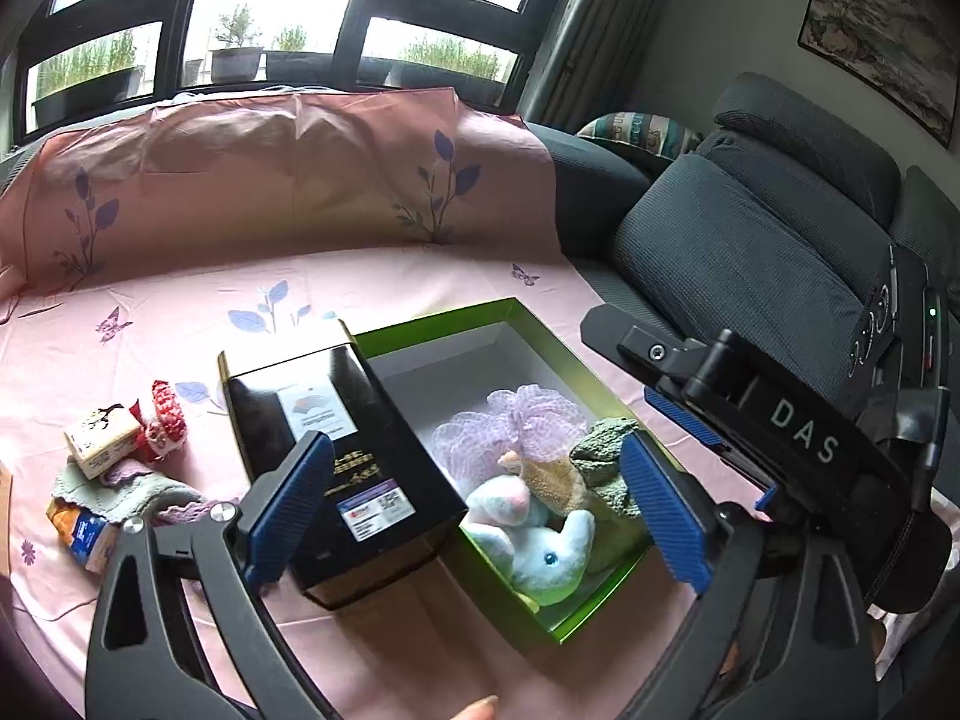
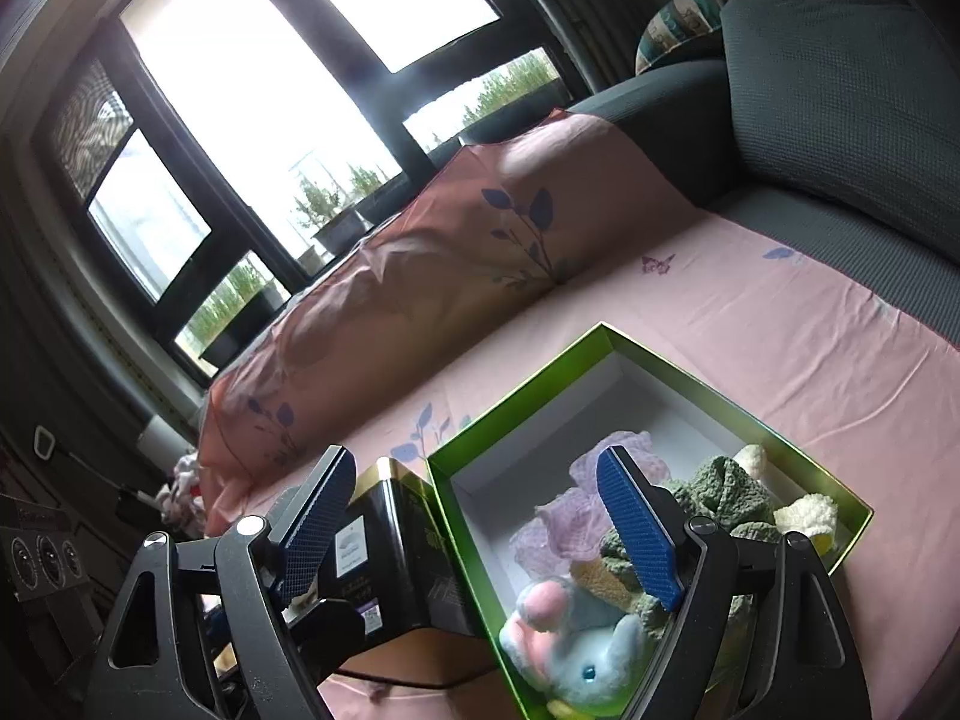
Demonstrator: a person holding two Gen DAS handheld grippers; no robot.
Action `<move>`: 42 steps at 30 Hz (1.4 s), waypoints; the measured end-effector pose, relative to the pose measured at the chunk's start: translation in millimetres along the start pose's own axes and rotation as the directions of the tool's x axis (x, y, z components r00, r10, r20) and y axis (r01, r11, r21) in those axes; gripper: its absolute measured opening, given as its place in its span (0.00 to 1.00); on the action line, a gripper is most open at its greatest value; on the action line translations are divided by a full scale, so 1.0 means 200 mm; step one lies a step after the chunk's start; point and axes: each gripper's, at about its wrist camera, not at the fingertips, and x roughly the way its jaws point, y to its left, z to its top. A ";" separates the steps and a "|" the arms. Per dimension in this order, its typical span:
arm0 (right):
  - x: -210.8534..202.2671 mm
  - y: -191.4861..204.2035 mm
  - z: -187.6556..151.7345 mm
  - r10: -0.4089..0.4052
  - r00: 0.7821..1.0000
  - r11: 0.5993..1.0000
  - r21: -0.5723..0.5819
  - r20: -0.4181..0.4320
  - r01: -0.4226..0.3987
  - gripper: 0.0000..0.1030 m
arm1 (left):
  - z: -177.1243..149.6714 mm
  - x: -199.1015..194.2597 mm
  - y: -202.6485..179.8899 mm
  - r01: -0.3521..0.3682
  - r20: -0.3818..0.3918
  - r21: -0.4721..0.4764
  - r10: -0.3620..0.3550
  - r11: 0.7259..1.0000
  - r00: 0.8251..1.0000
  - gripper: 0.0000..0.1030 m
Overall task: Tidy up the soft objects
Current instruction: 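Move the right tool back toward the blue Tempo tissue pack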
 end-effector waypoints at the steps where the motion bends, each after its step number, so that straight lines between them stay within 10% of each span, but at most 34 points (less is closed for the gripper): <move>1: -0.01 0.02 -0.01 -0.014 1.000 1.000 -0.012 0.004 0.014 0.82 | -0.01 -0.03 0.02 0.001 0.001 -0.011 -0.001 1.000 1.000 0.95; 13: -0.10 0.40 -0.17 -0.065 0.997 0.975 -0.211 0.050 0.075 0.83 | -0.17 -0.37 0.36 -0.116 0.038 -0.122 0.122 0.986 0.992 0.98; 17: -0.13 0.54 -0.23 -0.041 0.997 0.960 -0.274 0.065 0.057 0.99 | -0.22 -0.51 0.50 -0.155 0.042 -0.168 0.164 0.973 0.986 0.98; 28: -0.01 0.77 -0.42 0.038 0.992 0.947 -0.313 -0.117 -0.073 0.99 | -0.51 -0.76 0.98 -0.359 -0.050 -0.298 0.361 0.885 0.931 0.98; 34: 0.20 0.84 -0.57 0.124 0.944 0.947 -0.247 -0.306 -0.204 0.99 | -0.70 -0.74 1.15 -0.365 -0.089 -0.360 0.358 0.859 0.929 0.98; 42: 0.50 1.03 -0.88 0.008 0.889 0.939 -0.303 -0.457 -0.164 0.99 | -0.79 -0.75 1.26 -0.384 -0.115 -0.431 0.373 0.816 0.921 0.98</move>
